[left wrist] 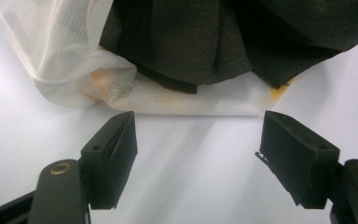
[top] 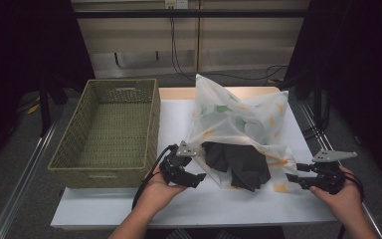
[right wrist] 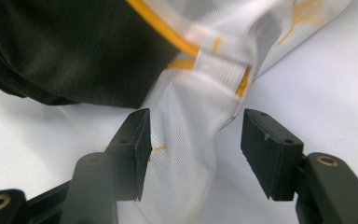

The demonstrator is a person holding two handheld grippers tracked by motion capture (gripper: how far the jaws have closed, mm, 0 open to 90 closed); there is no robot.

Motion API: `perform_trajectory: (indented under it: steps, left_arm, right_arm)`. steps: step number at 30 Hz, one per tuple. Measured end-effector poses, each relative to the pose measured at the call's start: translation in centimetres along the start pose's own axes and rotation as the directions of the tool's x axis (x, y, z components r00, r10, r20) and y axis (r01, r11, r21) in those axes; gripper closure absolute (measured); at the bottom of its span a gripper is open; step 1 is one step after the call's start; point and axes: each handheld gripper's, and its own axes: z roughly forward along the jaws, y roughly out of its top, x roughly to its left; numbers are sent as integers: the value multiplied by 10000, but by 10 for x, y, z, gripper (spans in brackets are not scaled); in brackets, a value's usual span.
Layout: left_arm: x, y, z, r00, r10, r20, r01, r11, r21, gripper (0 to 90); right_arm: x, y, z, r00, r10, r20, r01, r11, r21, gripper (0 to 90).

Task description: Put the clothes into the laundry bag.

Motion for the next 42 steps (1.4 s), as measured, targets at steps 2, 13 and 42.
perform_trajectory:
  steps: [2,13,42]
  left_arm:
    - [0,0,0,10000,13,38,-13,10000,3,273]
    - [-1,0,1,10000,-55,68,55,10000,-2,271]
    - [-12,2,4,9986,187,505,-187,9998,-12,270]
  right_arm:
    - [-1,-2,3,10000,-31,-17,32,10000,73,446]
    - [4,-3,6,9989,-423,-182,424,9991,84,884]
    - [9,-28,-43,9984,-553,-111,555,9984,107,899]
